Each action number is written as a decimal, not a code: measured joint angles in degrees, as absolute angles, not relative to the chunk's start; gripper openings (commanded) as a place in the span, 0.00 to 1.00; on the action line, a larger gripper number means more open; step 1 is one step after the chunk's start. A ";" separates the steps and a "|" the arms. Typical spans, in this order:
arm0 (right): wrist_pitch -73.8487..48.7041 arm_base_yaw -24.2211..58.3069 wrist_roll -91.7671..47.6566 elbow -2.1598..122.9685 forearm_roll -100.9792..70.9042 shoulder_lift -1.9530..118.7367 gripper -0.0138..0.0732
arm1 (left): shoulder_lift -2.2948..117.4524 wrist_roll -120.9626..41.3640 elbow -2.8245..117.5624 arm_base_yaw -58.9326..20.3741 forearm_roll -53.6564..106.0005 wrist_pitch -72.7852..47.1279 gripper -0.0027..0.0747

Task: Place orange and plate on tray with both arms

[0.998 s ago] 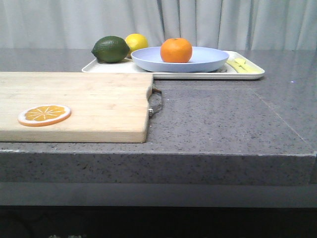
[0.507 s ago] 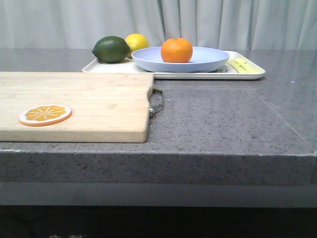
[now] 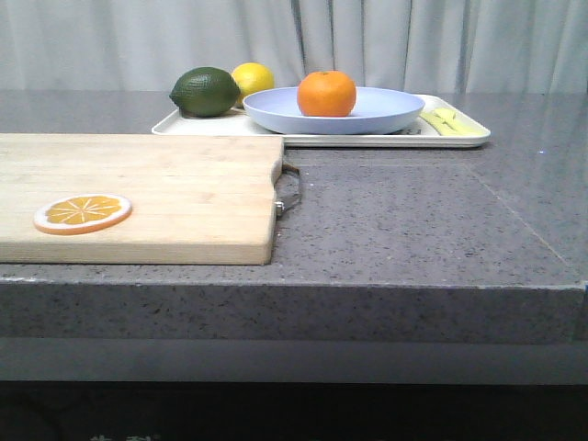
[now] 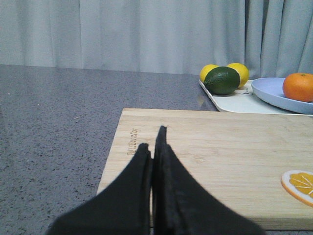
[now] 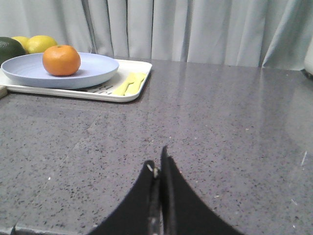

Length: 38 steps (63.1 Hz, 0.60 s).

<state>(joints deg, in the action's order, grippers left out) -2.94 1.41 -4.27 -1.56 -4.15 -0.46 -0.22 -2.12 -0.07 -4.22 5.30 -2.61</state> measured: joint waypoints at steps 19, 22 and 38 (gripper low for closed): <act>-2.18 1.28 0.31 -1.56 -0.82 -0.46 0.08 | -0.22 -2.12 -0.07 -4.22 5.30 -2.61 0.01; -2.18 1.18 0.31 -1.56 -0.78 -0.46 0.08 | -0.22 -2.12 -0.07 -4.22 5.30 -2.61 0.01; -2.18 -0.33 0.31 -1.56 -0.69 -0.46 0.08 | -0.22 -2.12 -0.07 -4.22 5.30 -2.61 0.01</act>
<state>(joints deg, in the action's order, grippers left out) -2.18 -0.33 0.31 -1.56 -0.69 -0.46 -0.22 -2.12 -0.07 -4.22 5.30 -2.61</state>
